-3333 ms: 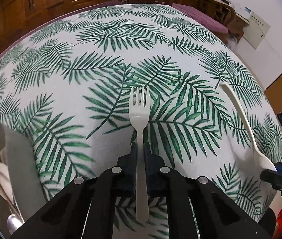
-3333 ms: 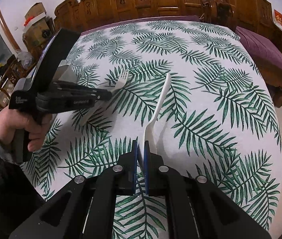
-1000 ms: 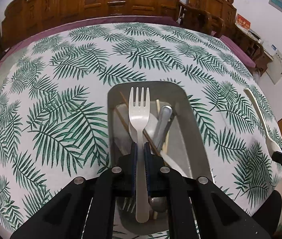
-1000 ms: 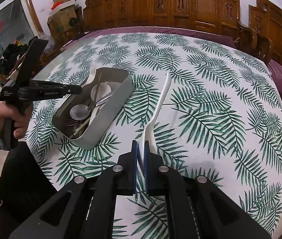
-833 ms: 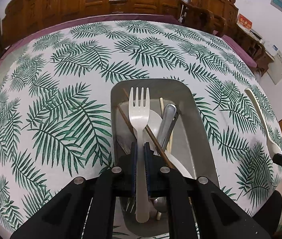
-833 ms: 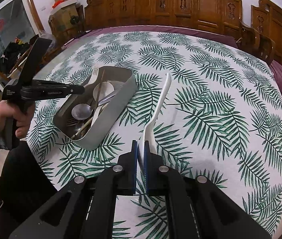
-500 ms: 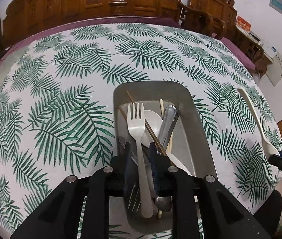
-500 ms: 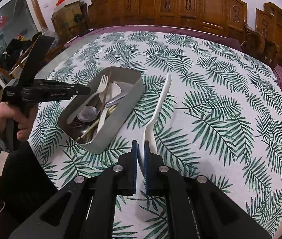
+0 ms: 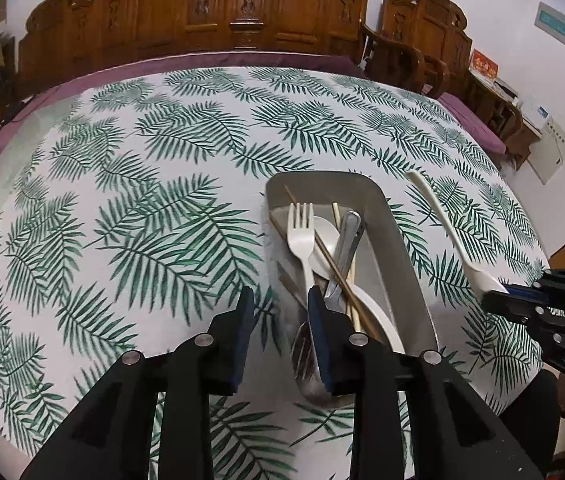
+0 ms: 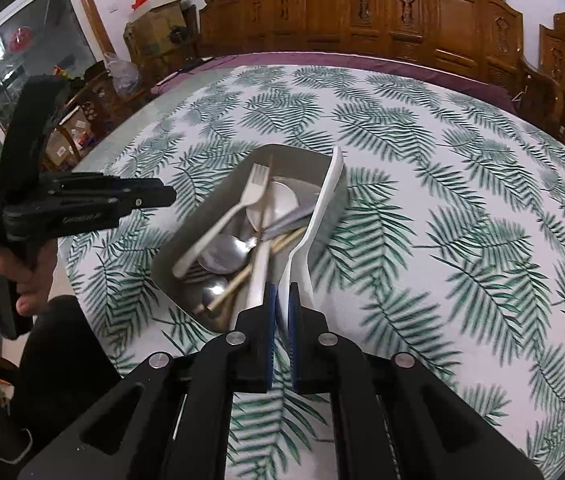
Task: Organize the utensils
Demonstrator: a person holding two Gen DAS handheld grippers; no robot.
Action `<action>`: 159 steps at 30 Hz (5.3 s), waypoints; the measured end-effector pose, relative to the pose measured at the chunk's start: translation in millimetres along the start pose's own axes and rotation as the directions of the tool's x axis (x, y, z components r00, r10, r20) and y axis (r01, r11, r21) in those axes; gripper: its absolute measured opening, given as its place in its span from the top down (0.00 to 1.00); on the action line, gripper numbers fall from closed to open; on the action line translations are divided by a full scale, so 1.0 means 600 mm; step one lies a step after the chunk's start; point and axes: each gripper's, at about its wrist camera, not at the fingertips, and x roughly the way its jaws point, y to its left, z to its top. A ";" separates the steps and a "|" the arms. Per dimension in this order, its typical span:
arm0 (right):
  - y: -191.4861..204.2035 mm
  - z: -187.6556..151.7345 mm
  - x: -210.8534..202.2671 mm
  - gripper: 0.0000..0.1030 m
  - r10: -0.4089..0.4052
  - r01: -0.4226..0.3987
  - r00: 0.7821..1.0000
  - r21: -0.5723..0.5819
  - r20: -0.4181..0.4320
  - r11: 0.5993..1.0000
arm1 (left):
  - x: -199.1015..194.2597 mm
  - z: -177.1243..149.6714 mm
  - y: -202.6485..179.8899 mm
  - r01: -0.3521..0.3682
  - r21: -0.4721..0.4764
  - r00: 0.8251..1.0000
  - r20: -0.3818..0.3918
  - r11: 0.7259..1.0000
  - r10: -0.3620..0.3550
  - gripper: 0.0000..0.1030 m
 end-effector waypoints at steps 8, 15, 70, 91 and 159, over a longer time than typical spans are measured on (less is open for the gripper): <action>0.020 0.023 0.043 0.93 0.048 -0.047 0.999 0.036 -0.020 0.998 | -0.012 -0.014 0.025 -0.001 -0.016 1.000 0.001 1.000 0.001 0.60; 0.028 0.033 0.091 0.93 0.057 -0.053 0.997 0.066 -0.054 0.996 | -0.014 -0.025 0.037 -0.006 -0.018 1.000 -0.004 1.000 0.006 0.48; 0.049 -0.076 -0.189 0.15 -0.149 0.130 0.952 0.087 0.268 0.988 | -0.197 -0.080 -0.075 -0.039 0.045 0.983 0.182 0.998 0.030 0.08; 0.073 -0.179 -0.331 0.03 -0.345 0.296 0.853 0.181 0.393 0.938 | -0.331 -0.154 -0.157 -0.068 0.052 0.938 0.343 0.996 0.046 0.08; 0.177 -0.166 -0.523 0.03 -0.302 0.266 0.735 0.151 0.607 0.952 | -0.522 -0.177 -0.235 -0.031 0.103 0.816 0.577 0.994 -0.034 0.08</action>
